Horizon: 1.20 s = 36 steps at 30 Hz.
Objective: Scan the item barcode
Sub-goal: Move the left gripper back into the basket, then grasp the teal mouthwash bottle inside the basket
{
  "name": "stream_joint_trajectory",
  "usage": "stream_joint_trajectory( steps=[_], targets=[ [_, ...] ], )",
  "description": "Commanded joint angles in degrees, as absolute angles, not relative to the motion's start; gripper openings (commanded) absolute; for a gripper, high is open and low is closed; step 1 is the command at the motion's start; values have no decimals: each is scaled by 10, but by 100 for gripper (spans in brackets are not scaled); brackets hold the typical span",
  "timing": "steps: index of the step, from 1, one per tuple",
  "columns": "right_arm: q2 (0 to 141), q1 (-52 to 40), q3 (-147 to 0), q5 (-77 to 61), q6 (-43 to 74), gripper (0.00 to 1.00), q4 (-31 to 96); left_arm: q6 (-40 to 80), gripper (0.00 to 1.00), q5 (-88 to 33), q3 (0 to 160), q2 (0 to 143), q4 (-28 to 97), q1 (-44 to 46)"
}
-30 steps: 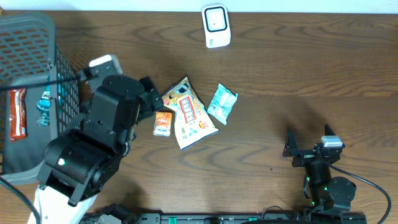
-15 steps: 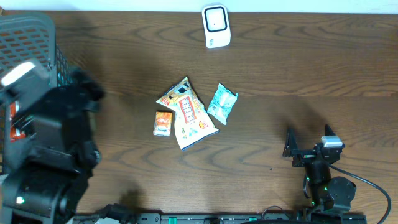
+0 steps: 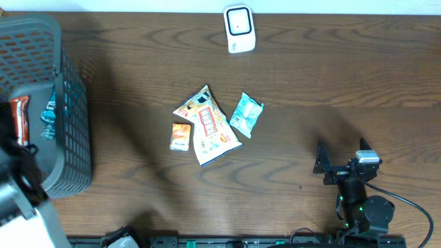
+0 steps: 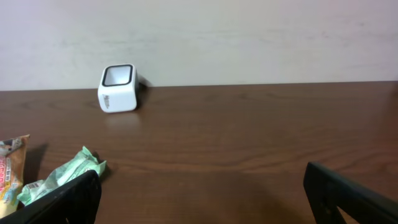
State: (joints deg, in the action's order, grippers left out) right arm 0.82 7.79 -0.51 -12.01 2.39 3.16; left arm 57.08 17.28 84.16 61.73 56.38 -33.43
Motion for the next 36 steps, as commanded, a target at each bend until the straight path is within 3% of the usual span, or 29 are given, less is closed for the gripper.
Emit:
stream_joint_trajectory(
  steps=[1, 10, 24, 36],
  targets=[
    [4, 75, -3, -119, 30, 99, 32, 642, 98, 18, 849, 680, 563, -404],
    [4, 75, -3, -119, 30, 99, 32, 885, 98, -186, 849, 853, 559, -486],
    [4, 75, -3, -119, 30, 99, 32, 888, 98, -188, 849, 1028, 413, -447],
    [4, 75, -3, -119, 30, 99, 32, 915, 98, -154, 849, 1121, 399, -410]
  ],
)
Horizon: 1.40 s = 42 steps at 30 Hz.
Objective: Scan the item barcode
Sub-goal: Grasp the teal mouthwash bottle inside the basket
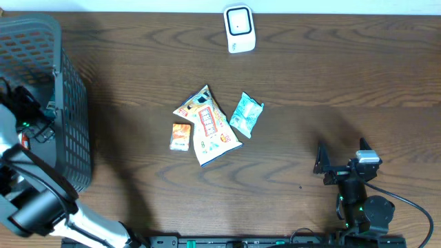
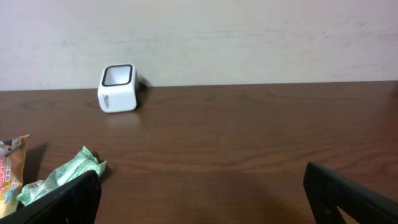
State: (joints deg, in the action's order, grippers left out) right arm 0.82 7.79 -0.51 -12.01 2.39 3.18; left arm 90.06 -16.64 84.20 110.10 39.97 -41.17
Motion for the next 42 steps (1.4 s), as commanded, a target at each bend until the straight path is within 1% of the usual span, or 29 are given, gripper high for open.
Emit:
stream_joint_trajectory(
  steps=[1, 8, 11, 14, 15, 20, 25, 29, 32, 36, 42],
  targets=[
    [4, 75, -3, -119, 30, 99, 32, 919, 98, -154, 849, 1129, 399, -411],
    [4, 75, -3, -119, 30, 99, 32, 923, 98, -163, 849, 1175, 382, -408],
    [4, 75, -3, -119, 30, 99, 32, 916, 100, -163, 849, 1185, 383, -403],
    [4, 75, -3, -119, 30, 99, 32, 880, 86, -162, 849, 1188, 383, -399],
    [4, 75, -3, -119, 30, 99, 32, 867, 84, -162, 849, 1188, 383, -397],
    [4, 75, -3, -119, 30, 99, 32, 796, 58, -163, 849, 1187, 383, -396],
    [4, 75, -3, -119, 30, 99, 32, 752, 55, -191, 849, 1187, 383, -406],
    [4, 75, -3, -119, 30, 99, 32, 730, 42, -259, 849, 1182, 382, -429],
    [4, 75, -3, -119, 30, 99, 32, 713, 38, -299, 849, 1173, 382, -448],
    [4, 75, -3, -119, 30, 99, 32, 678, 36, -349, 849, 1152, 383, -475],
    [4, 75, -3, -119, 30, 99, 32, 640, 36, -365, 849, 1096, 382, -495]
  ],
)
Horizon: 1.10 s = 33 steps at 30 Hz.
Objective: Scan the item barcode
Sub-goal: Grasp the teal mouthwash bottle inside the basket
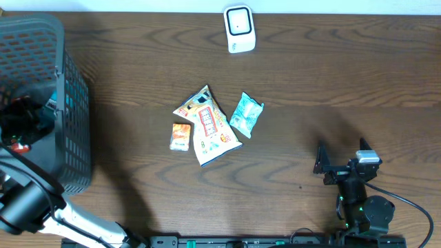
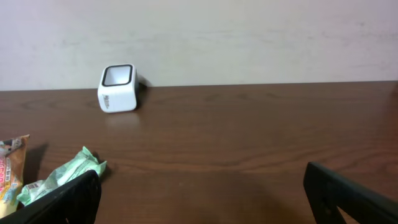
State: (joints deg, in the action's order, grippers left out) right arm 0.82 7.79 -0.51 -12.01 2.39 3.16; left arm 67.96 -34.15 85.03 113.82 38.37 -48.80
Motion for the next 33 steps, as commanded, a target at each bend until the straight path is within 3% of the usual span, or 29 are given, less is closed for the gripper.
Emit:
stream_joint_trajectory(
  steps=[1, 9, 15, 16, 18, 19, 25, 30, 33],
  targets=[
    [4, 75, -3, -119, 30, 99, 32, 637, 36, -364, 849, 1083, 382, -496],
    [4, 75, -3, -119, 30, 99, 32, 603, 37, -329, 849, 973, 387, -494],
    [4, 75, -3, -119, 30, 99, 32, 533, 53, -248, 849, 897, 423, -483],
    [4, 75, -3, -119, 30, 99, 32, 517, 72, -234, 849, 882, 424, -480],
    [4, 75, -3, -119, 30, 99, 32, 488, 80, -210, 849, 844, 422, -474],
    [4, 75, -3, -119, 30, 99, 32, 477, 97, -198, 849, 823, 418, -472],
    [4, 75, -3, -119, 30, 99, 32, 397, 98, -142, 849, 734, 363, -471],
    [4, 75, -3, -119, 30, 99, 32, 409, 98, -79, 849, 734, 380, -470],
    [4, 75, -3, -119, 30, 99, 32, 476, 98, -72, 849, 767, 409, -470]
  ],
)
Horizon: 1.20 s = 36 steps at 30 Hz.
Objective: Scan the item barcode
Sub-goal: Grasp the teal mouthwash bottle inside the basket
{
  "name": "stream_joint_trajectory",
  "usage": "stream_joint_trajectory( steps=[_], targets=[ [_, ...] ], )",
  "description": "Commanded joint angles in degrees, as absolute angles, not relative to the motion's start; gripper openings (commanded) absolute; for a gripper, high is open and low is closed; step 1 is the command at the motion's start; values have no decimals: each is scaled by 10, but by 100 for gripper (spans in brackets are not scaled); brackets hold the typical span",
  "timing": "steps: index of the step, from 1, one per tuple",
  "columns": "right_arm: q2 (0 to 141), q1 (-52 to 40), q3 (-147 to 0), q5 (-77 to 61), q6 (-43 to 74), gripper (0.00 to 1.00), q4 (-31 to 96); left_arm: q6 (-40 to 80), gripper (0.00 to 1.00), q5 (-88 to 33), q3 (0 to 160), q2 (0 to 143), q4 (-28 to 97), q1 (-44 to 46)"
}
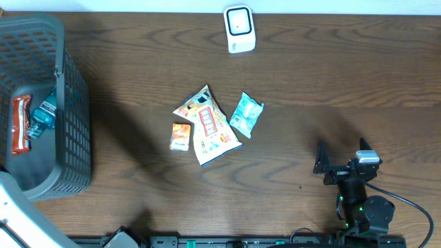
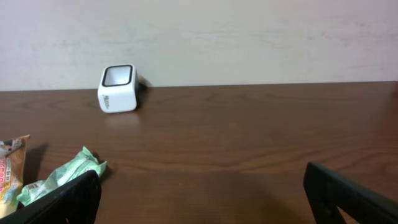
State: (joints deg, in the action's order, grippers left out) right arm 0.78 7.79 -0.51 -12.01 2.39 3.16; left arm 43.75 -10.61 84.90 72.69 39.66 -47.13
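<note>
The white barcode scanner (image 1: 240, 29) stands at the table's far edge and shows again in the right wrist view (image 2: 117, 88). Mid-table lie a large snack bag (image 1: 207, 125), a green packet (image 1: 246, 114) (image 2: 65, 173) and a small orange packet (image 1: 180, 136). My right gripper (image 1: 342, 156) (image 2: 205, 199) rests low at the near right, open and empty, facing the scanner. Only a white link of my left arm (image 1: 15, 213) shows at the bottom left; its gripper is out of view.
A dark mesh basket (image 1: 72, 117) stands at the left edge of the table. Inside it lie a red bar (image 1: 21, 124) and a blue packet (image 1: 43, 111). A pale wall runs behind the scanner.
My left arm was reaching into the basket over the red bar; now it has left the basket, and the bar and blue packet lie uncovered there. The right arm has not moved.
At the oldest moment my left arm sat at the basket's near side beside the red bar. In the two later moments it reached over the basket's contents. Now it is withdrawn, with both items lying in the basket. The table items and right gripper stayed put.
</note>
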Motion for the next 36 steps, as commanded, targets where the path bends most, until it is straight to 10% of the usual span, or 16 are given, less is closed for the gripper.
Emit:
stream_joint_trajectory(
  steps=[1, 36],
  targets=[
    [4, 75, -3, -119, 30, 99, 32, 502, 98, -73, 849, 784, 417, -470],
    [4, 75, -3, -119, 30, 99, 32, 932, 98, -110, 849, 1144, 370, -394]
  ],
)
